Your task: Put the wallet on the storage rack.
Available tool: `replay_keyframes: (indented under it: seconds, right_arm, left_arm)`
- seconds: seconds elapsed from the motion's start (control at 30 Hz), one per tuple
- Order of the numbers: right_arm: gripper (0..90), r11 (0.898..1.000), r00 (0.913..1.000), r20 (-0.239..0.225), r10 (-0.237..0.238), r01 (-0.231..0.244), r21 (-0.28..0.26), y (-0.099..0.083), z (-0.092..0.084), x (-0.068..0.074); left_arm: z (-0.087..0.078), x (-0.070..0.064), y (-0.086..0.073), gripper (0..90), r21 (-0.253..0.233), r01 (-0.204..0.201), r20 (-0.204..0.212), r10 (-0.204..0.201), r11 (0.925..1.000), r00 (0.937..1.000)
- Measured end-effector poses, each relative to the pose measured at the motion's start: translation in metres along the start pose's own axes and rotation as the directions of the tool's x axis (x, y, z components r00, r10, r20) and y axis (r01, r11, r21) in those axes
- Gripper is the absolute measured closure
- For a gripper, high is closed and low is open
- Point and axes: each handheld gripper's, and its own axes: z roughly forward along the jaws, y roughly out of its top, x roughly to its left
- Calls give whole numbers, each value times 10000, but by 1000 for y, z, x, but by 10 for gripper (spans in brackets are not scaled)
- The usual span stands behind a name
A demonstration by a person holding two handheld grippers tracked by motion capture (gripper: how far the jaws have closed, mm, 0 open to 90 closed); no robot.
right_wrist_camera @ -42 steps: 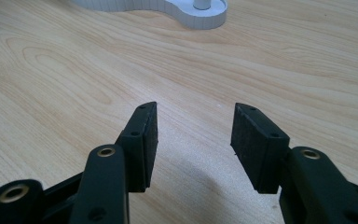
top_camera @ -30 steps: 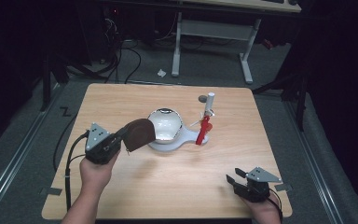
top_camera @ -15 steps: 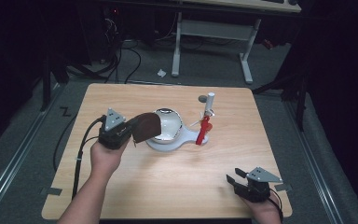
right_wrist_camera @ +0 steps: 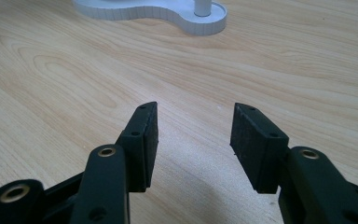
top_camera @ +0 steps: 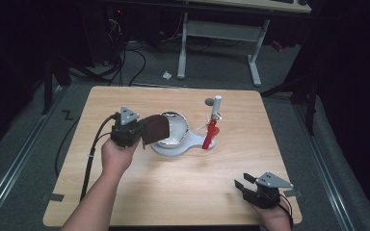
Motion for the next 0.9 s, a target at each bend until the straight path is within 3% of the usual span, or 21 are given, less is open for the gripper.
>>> replay_keyframes:
  seconds: [0.43, 0.9]
  right_arm:
    - [519, 10000, 10000, -35, -36, 36, -86, 0, -2, 2]
    - [519, 9999, 9999, -124, 84, -85, -66, -1, -2, 0]
  left_arm:
    - [4, -8, 3, 867, 131, 181, -185, -179, 9997, 9997]
    - [32, -16, 7, 867, 160, 302, -455, -294, 9994, 9985]
